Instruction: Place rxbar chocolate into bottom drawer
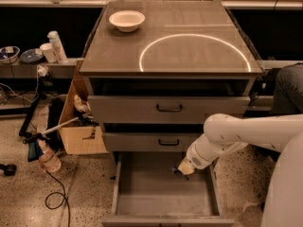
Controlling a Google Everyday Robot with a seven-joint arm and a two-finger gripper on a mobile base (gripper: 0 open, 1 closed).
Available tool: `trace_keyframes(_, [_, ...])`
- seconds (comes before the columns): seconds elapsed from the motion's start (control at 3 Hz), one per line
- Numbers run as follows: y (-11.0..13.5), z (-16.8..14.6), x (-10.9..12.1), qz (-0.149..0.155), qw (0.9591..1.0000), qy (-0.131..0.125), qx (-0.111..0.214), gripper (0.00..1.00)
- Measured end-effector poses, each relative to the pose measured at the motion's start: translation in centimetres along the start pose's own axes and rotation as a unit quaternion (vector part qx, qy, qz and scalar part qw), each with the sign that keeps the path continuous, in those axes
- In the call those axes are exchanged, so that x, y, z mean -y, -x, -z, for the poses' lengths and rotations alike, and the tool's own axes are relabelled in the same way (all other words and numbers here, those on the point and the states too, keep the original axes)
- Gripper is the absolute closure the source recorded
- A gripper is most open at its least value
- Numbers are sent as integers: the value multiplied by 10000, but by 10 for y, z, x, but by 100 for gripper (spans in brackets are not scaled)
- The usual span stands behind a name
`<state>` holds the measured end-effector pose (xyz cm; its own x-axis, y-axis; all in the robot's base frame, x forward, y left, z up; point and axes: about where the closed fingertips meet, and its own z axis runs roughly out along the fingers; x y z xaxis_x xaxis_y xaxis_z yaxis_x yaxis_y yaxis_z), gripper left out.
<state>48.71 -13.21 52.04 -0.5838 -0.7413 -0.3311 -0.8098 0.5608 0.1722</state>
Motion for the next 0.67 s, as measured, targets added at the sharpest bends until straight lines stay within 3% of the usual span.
trace_keyframes(0.67, [-3, -27, -2, 43, 9997, 182, -139, 100])
